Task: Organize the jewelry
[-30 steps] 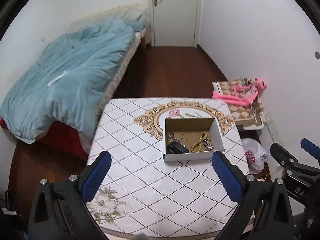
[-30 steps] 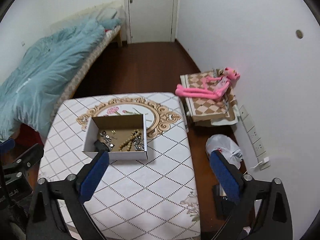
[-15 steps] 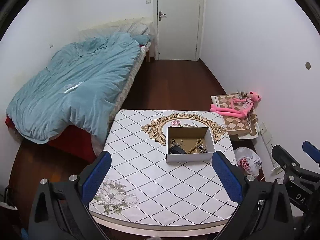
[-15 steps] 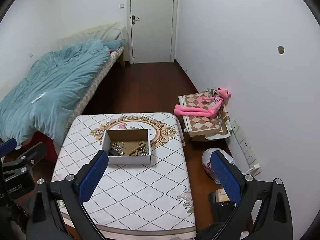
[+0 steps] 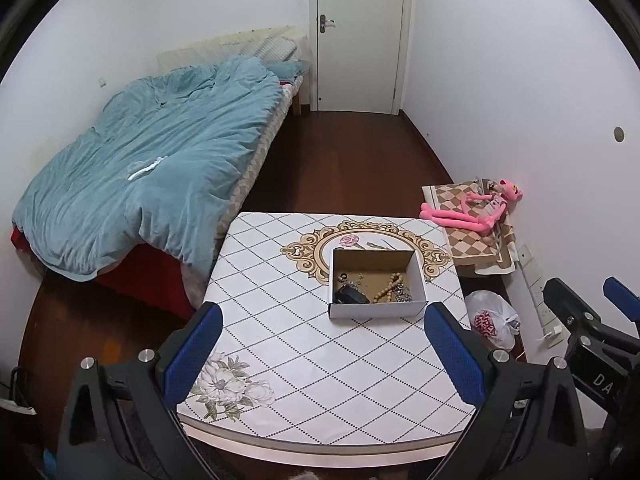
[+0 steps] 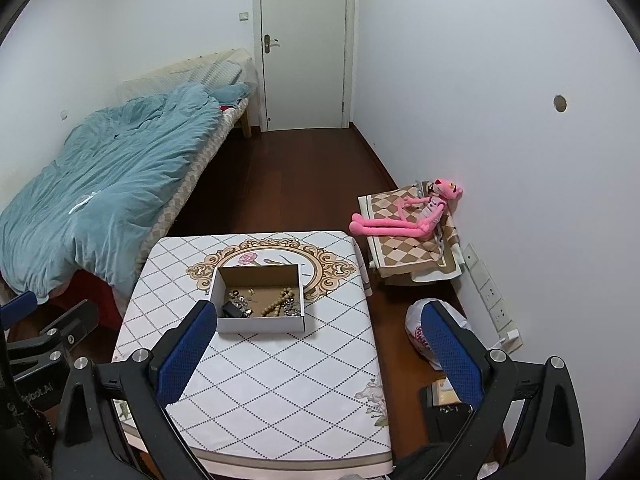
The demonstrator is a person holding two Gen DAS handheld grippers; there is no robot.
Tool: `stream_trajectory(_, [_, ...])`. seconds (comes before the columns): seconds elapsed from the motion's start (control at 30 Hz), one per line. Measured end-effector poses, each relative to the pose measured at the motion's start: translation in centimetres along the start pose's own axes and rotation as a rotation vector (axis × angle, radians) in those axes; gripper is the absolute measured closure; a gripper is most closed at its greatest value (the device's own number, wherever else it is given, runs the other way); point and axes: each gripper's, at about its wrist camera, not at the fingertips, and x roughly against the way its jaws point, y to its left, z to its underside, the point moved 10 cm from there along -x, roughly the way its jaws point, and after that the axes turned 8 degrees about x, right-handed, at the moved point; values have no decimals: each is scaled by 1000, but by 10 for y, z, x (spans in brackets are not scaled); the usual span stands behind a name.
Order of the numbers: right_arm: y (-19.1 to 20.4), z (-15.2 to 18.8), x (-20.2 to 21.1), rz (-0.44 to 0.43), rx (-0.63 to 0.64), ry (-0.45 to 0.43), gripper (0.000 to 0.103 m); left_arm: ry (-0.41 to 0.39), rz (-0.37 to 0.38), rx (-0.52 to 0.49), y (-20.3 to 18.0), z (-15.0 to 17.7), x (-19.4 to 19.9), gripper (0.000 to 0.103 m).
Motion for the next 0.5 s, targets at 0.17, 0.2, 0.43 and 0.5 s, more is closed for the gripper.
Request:
stream_trajectory(0.17, [-4,-10,-17,5,-3,19,0,18,-2,-7,-7,-9,-11,0])
stream_trajectory(0.2, [-4,-12,-21,2,-3,23,0,22,1,-7,-8,-11,-14,0])
stream_trajectory(0.43, [-2,-24,-50,-7,19,66,0,46,-21,-18,-12,-21,-35,0])
stream_trajectory(0.5, [-2,-26,-58,-5,28,81,0,64,-31,-24,-13,-23,-44,0])
